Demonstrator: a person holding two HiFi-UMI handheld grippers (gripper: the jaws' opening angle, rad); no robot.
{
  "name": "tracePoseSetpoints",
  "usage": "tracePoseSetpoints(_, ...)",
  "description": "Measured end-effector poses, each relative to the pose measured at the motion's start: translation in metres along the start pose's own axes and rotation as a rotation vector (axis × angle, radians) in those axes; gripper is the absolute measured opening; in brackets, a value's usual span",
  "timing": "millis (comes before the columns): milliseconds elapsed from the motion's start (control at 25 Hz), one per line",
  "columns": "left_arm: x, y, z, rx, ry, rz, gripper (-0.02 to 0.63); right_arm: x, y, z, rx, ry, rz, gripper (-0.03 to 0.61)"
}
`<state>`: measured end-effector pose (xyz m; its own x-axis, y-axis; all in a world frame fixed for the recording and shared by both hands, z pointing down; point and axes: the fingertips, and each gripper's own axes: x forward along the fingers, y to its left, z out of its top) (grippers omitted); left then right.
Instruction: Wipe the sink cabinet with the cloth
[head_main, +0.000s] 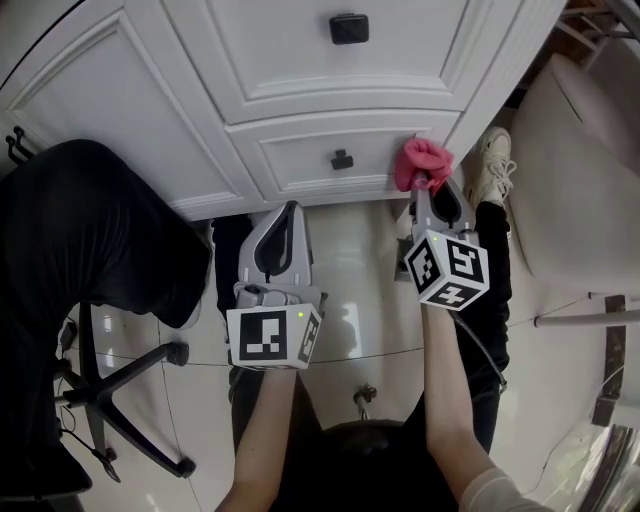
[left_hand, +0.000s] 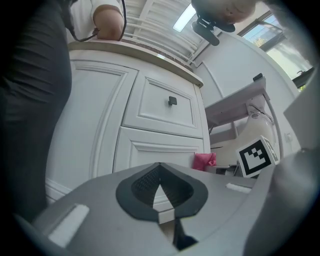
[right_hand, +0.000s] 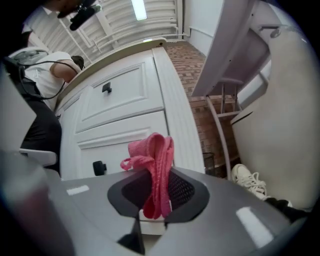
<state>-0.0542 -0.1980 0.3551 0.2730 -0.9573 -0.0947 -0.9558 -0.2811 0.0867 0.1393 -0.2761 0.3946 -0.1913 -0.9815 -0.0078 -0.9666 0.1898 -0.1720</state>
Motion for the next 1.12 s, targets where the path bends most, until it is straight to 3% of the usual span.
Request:
tracePoseSetpoints(160, 0.003, -0.006, -0.009, 0.002, 0.020, -0.005, 0.015, -0.013, -0.048, 0.009, 0.009, -0.020, -0.112, 0.067)
tracePoseSetpoints(240, 0.003, -0.006, -0.014, -0.001, 0.025, -0.001, 0.015, -0.019, -0.055, 0.008, 0.024, -0.017, -0.127, 0.067)
tracePoseSetpoints(360, 0.002, 0.000, -0.018, -0.012, 0.023, 0.023, 0.015, -0.023, -0.021, 0.001, 0.005, -0.010, -0.039, 0.067)
tracePoseSetpoints(600, -0.019, 0.030, -0.011, -0.002, -0.027, 0.110, 0.015, -0.011, 0.114, -0.059, -0.023, 0.095, 0.237, 0.067)
tracePoseSetpoints(800, -0.035, 0.052, -0.019, -0.050, -0.040, 0.139, 0.015, 0.007, 0.188, -0.095, 0.114, 0.167, 0.380, 0.067)
tracePoseSetpoints(960, -0.029, 0.050, -0.030, -0.036, -0.023, 0.108, 0.015, 0.022, 0.193, -0.104, 0.022, 0.175, 0.384, 0.067)
tracePoseSetpoints(1120, -0.023, 0.034, -0.043, 0.014, 0.014, 0.054, 0.015, 0.018, 0.135, -0.099, -0.014, 0.164, 0.277, 0.067)
